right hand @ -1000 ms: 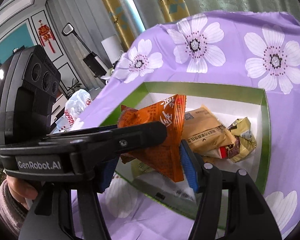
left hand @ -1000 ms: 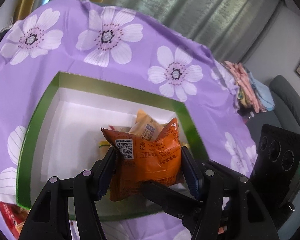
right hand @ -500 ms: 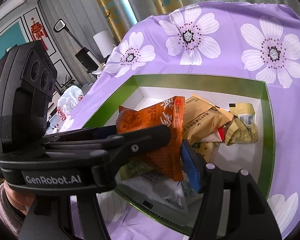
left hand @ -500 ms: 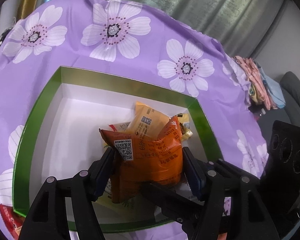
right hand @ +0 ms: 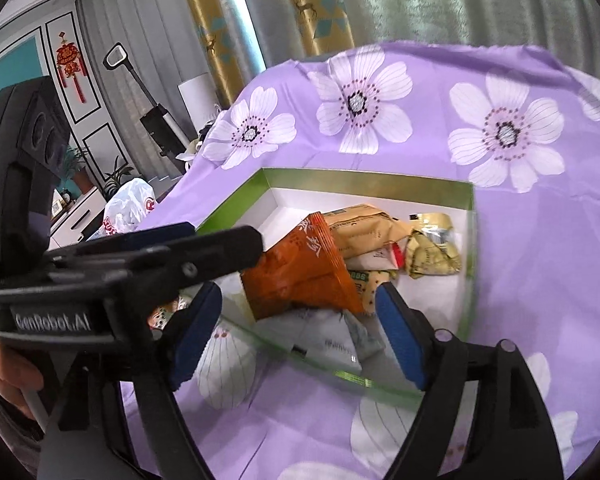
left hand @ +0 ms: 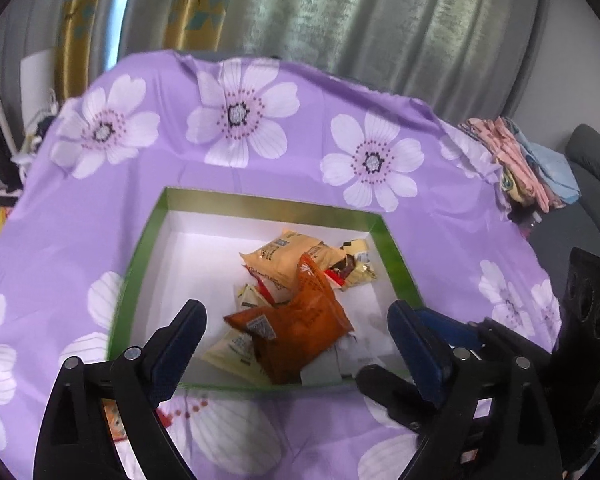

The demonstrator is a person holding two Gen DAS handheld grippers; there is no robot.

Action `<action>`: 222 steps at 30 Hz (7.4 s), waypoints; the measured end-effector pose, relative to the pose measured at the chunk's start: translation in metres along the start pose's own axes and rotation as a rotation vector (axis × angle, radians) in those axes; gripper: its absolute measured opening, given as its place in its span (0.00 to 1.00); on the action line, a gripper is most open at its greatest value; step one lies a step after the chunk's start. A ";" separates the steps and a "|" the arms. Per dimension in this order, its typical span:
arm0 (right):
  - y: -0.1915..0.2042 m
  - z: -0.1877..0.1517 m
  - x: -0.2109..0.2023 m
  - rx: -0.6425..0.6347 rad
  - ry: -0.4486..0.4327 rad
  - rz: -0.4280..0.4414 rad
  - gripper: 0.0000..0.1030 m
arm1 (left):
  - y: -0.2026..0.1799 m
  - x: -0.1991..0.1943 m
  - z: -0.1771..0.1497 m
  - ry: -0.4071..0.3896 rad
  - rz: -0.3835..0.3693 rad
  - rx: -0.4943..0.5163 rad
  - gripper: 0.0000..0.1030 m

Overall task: Organize snacks
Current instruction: 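Open the left gripper to drop the orange packet into the box, then move the left tool toward the red-and-white packet on the cloth, then grasp the red-and-white packet with the left gripper, then carry the red-and-white packet over the green box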

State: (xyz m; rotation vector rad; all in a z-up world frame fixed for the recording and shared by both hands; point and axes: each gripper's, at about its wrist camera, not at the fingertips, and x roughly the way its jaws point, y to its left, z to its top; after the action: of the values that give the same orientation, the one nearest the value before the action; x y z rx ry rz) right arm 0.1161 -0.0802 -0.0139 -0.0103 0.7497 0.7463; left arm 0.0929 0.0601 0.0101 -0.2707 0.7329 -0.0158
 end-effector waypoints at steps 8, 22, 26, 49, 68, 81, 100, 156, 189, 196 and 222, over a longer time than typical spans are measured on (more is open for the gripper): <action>0.016 -0.019 -0.047 0.002 -0.032 -0.001 0.81 | -0.011 -0.043 -0.017 -0.030 0.041 0.027 0.90; 0.042 -0.048 -0.091 -0.003 -0.042 -0.010 0.92 | -0.013 -0.095 -0.053 -0.039 0.019 -0.015 0.94; 0.042 -0.054 -0.098 0.032 -0.043 0.012 0.94 | -0.012 -0.101 -0.062 -0.044 0.009 -0.020 0.99; 0.067 -0.063 -0.085 -0.006 0.016 0.041 0.95 | 0.027 -0.103 -0.098 0.008 0.045 -0.090 0.99; 0.089 -0.089 -0.025 -0.060 0.175 0.122 0.95 | 0.128 -0.099 -0.129 -0.015 0.015 -0.345 0.99; 0.089 -0.078 0.036 0.010 0.223 0.221 0.92 | 0.138 -0.066 -0.103 -0.040 0.131 -0.308 0.99; 0.099 -0.049 0.102 -0.076 0.266 0.241 0.80 | 0.145 -0.019 -0.090 0.013 0.231 -0.237 0.94; 0.145 -0.047 0.154 -0.157 0.347 0.323 0.41 | 0.200 -0.011 -0.103 0.103 0.052 -0.365 0.43; 0.093 -0.075 0.009 -0.121 0.178 0.164 0.35 | 0.062 -0.056 -0.105 0.101 -0.083 -0.157 0.37; 0.074 -0.069 -0.023 -0.096 0.111 0.121 0.35 | 0.022 -0.060 -0.088 0.084 -0.107 -0.078 0.37; -0.017 -0.008 -0.024 -0.018 -0.004 0.029 0.35 | -0.042 0.010 -0.007 0.075 -0.131 0.065 0.37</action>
State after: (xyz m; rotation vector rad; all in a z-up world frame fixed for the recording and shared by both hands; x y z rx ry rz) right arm 0.1093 -0.1097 -0.0091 -0.0143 0.7402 0.7807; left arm 0.0990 0.0165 0.0087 -0.2571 0.7864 -0.1744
